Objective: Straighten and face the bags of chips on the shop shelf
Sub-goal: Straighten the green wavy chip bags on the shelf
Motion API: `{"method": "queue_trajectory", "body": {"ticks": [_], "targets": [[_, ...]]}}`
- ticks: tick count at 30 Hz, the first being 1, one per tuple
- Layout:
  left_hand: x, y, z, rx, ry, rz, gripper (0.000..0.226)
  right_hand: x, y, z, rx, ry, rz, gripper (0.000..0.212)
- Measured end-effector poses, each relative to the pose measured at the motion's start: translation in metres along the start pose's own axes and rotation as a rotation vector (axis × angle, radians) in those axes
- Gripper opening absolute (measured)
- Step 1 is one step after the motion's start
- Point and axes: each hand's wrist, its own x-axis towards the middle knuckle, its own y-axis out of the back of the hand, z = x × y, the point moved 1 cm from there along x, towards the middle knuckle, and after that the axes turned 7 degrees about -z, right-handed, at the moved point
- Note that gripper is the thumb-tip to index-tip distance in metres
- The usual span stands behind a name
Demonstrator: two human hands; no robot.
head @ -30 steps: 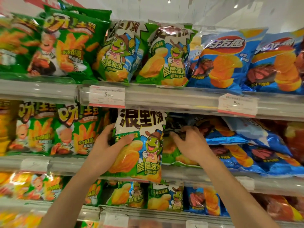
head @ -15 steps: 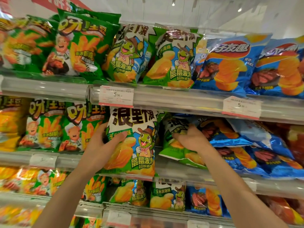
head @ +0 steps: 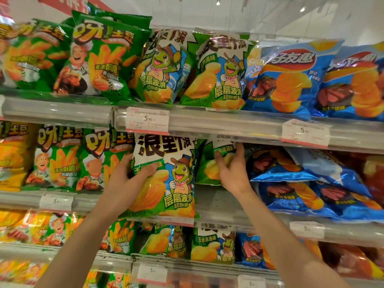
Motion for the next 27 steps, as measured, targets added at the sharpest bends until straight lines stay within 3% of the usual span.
{"method": "queue_trajectory", "body": {"ticks": [4, 6, 9, 12, 14, 16, 18, 22, 27], "targets": [[0.000, -0.004, -0.002, 0.019, -0.003, -0.006, 0.044, 0.005, -0.005, 0.012, -0.209, -0.154, -0.053, 0.111], [0.001, -0.008, -0.004, 0.020, -0.006, -0.005, 0.047, 0.008, -0.005, 0.018, -0.279, -0.226, -0.096, 0.118], [0.001, -0.010, -0.006, 0.040, -0.013, -0.001, 0.052, 0.017, -0.005, 0.026, -0.329, -0.241, -0.095, 0.111], [0.000, -0.010, -0.007, 0.031, -0.004, -0.006, 0.053, 0.023, -0.006, 0.028, -0.168, -0.227, -0.031, 0.096], [-0.001, -0.009, -0.007, 0.029, 0.000, -0.013, 0.052, 0.022, -0.008, 0.021, -0.007, -0.146, 0.038, 0.080], [0.000, -0.009, -0.007, 0.029, 0.003, -0.014, 0.052, 0.021, -0.013, 0.015, -0.014, -0.039, 0.076, 0.071], [-0.001, -0.009, -0.008, 0.038, 0.006, -0.006, 0.052, 0.023, -0.019, 0.019, -0.173, -0.012, 0.035, 0.076], [-0.003, -0.010, -0.009, 0.045, 0.005, -0.013, 0.054, 0.026, -0.017, 0.035, -0.478, -0.138, -0.080, 0.088], [-0.003, -0.010, -0.011, 0.045, -0.008, -0.009, 0.053, 0.027, -0.014, 0.032, -0.365, -0.136, -0.069, 0.094]]}}
